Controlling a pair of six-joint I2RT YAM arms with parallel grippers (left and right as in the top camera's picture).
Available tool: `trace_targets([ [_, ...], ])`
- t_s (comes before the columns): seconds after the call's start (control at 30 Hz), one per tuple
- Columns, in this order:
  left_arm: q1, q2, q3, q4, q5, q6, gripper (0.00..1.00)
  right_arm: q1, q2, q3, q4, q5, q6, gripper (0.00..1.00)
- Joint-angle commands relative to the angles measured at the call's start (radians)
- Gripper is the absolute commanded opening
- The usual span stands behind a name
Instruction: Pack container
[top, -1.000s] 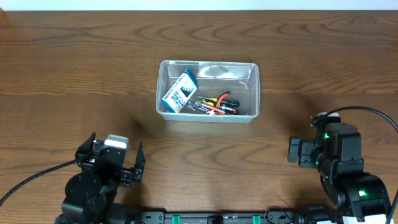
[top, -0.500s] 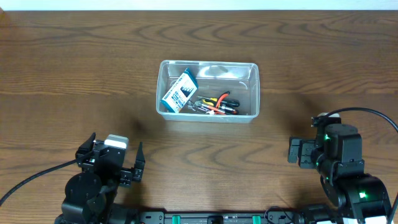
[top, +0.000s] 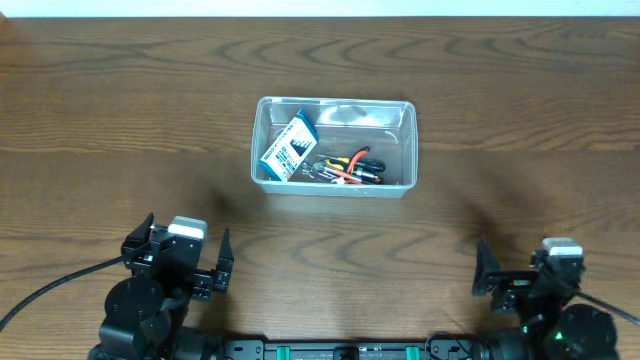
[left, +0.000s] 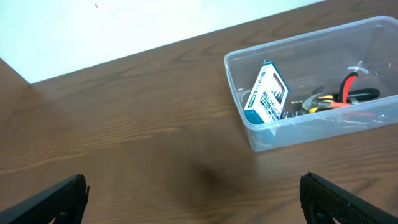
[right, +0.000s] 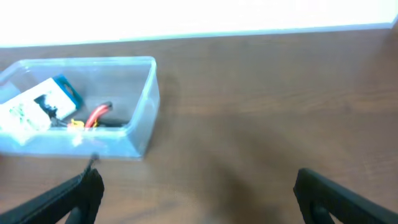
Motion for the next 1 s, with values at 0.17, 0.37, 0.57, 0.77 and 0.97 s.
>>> trace_targets([
  [0.17,-0.003,-0.006,0.002,-0.003,-0.016,0.006,0.98,-0.005,-0.035,-0.341,0.594,-0.003,-0.187,0.99],
  [0.37,-0.003,-0.006,0.002,-0.003,-0.016,0.006,0.98,-0.006,-0.035,-0.454,0.739,0.071,-0.237,0.99],
  [0.57,-0.003,-0.006,0.002,-0.003,-0.016,0.006,0.98,-0.006,-0.035,-0.504,0.692,0.058,-0.192,0.99],
  [0.77,-0.003,-0.006,0.002,-0.003,-0.016,0.006,0.98,-0.005,-0.035,-0.504,0.695,0.043,-0.184,0.99],
  [0.97,-0.003,-0.006,0.002,-0.003,-0.016,0.006,0.98,-0.005,-0.035,-0.504,0.697,0.043,-0.184,0.99],
])
